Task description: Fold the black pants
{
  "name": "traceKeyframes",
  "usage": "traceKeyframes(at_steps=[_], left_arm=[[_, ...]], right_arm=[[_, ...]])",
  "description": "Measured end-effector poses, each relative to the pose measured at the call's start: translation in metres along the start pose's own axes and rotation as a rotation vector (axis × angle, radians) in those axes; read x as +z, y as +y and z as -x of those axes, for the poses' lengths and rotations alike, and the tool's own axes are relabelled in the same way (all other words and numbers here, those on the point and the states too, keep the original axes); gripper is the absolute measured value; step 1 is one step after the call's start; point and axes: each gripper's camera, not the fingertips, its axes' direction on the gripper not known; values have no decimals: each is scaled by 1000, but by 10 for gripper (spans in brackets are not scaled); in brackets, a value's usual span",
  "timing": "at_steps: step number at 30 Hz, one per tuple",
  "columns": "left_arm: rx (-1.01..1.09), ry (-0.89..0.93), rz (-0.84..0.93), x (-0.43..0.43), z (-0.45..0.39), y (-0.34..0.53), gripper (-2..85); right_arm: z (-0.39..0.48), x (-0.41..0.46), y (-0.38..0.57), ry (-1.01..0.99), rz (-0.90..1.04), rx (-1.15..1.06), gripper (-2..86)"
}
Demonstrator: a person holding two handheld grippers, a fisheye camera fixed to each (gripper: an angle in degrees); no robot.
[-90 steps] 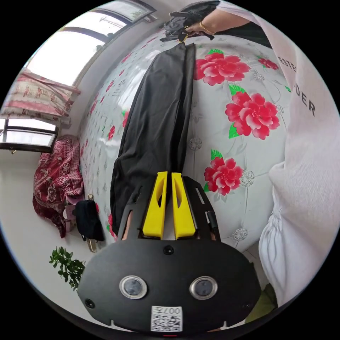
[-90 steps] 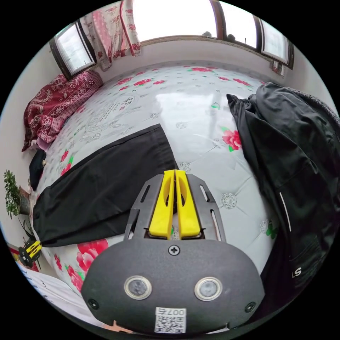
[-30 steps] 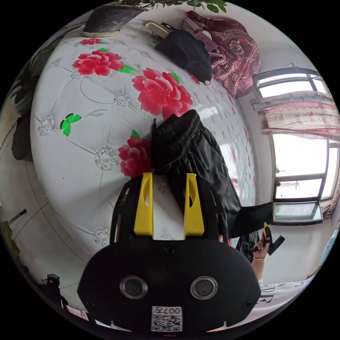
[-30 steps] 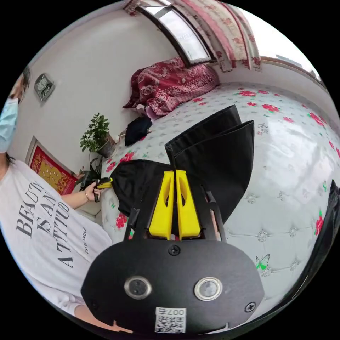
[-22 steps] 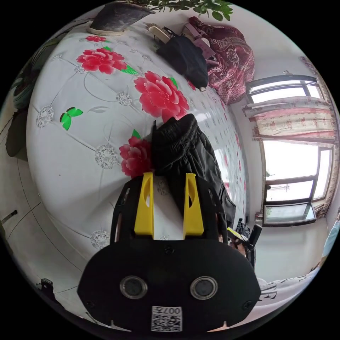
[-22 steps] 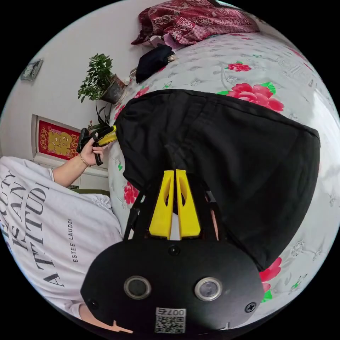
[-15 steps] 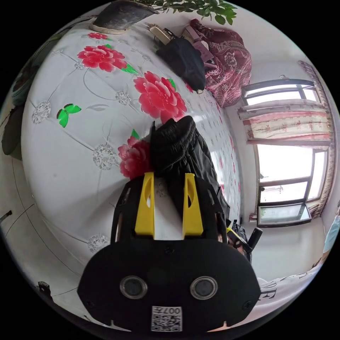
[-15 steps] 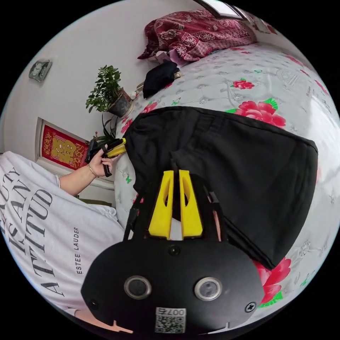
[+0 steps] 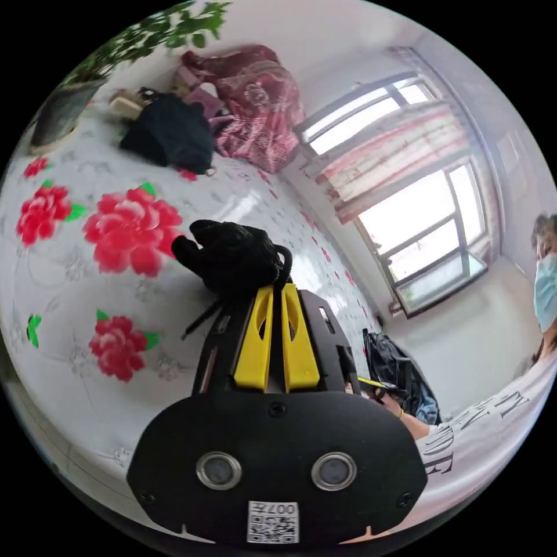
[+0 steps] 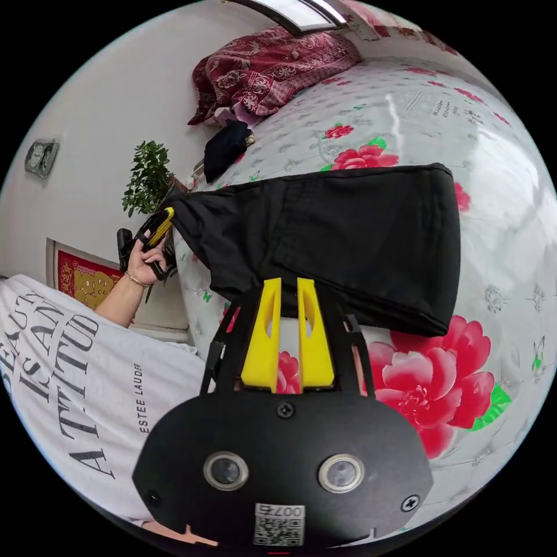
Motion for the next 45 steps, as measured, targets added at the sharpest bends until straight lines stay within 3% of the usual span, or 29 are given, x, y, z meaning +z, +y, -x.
traceKeyframes(at_steps=[6, 10, 12, 14, 17, 22, 24, 31, 34, 40, 45], left_arm=[[576, 205, 243, 115, -179, -1, 1], [720, 349, 434, 222, -245, 62, 29], [742, 286, 615, 298, -258, 114, 59], [671, 212, 714, 330, -251, 134, 65], [577, 246, 663, 315, -226, 137, 70], [445, 10, 568, 264, -143, 119, 80], [293, -50, 565, 254, -94, 112, 94], [76, 154, 663, 328, -42, 111, 116], [13, 112, 697, 368, -30, 105, 54], [46, 63, 533, 384, 0, 59, 19], [-58, -118, 259, 405, 46, -23, 26]], right_arm=[[-66, -55, 33, 55, -142, 153, 26], [-107, -74, 53, 78, -195, 255, 32], [-135, -82, 66, 96, -217, 334, 41], [-153, -91, 74, 89, -244, 380, 52], [-181, -108, 80, 58, -296, 411, 71], [-236, -108, 67, -23, -306, 463, 101], [-259, -96, 54, -100, -306, 487, 112], [-255, -62, -17, -47, -267, 423, 123], [-253, -52, -62, 80, -229, 426, 129], [-255, -13, -216, 45, -198, 295, 123], [-217, 69, -447, -21, -284, 160, 107]])
